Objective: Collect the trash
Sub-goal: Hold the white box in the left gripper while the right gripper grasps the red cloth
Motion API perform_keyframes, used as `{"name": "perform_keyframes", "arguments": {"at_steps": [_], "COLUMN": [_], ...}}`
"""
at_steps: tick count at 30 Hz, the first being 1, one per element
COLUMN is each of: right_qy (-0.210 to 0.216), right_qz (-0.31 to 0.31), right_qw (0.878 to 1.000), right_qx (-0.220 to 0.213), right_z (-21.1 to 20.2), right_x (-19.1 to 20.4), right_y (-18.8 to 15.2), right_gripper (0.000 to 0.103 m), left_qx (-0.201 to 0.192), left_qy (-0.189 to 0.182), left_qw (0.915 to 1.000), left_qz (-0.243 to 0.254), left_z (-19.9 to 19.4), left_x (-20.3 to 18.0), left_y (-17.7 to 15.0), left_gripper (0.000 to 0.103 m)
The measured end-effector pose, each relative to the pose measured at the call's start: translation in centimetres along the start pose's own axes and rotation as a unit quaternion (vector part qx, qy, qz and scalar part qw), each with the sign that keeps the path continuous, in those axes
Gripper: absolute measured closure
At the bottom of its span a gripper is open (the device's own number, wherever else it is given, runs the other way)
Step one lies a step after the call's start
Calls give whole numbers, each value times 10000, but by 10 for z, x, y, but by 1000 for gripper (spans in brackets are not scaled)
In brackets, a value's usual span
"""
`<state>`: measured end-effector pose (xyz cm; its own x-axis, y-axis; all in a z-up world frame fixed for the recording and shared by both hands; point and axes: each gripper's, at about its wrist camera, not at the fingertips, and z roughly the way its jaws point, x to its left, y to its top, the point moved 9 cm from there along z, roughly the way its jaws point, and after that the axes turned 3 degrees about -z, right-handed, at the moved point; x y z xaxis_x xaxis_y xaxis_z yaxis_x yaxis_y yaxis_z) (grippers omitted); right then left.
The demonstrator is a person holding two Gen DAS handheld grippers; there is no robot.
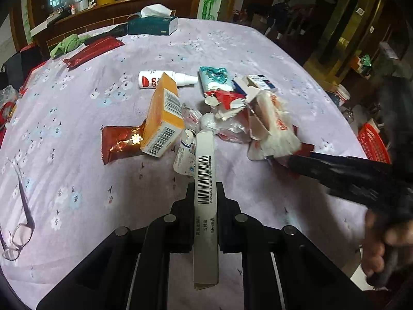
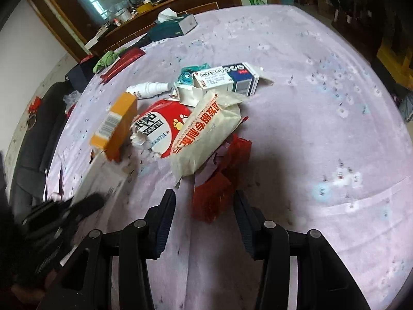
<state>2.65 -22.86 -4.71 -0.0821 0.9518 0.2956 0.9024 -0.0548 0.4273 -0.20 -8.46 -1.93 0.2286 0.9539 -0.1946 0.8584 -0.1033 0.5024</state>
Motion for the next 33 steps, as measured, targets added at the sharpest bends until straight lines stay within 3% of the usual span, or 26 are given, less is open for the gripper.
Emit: {"name": "perform_keyframes", "arguments": {"at_steps": [1, 2, 10, 19, 33], "right_qy": [-55, -86, -163, -235, 73], "right_qz": [28, 105, 388, 358, -120], "right_qw": [10000, 9999, 9987, 9974, 9980], "right_qx": [10, 58, -301, -575, -608], "right_z": [2, 4, -39, -86, -121], "right_x": [-2, -5, -14, -32, -75], "right_y": [0, -1, -16, -36, -44], "right_gripper": [80, 88, 90, 90, 90], "left_qx": [-6, -10, -111, -205, -462], "left_qy": [-16, -36, -289, -666, -311], "left_qw": [10000, 10000, 9994, 9969, 9984], "left_qz": [7, 3, 180, 355, 126], "left_z": [-2, -4, -17, -16, -23], "left_x": [0, -1, -17, -68, -130], "left_y": [-1, -2, -7, -1, 8], "left_gripper": [91, 91, 91, 91, 91]}}
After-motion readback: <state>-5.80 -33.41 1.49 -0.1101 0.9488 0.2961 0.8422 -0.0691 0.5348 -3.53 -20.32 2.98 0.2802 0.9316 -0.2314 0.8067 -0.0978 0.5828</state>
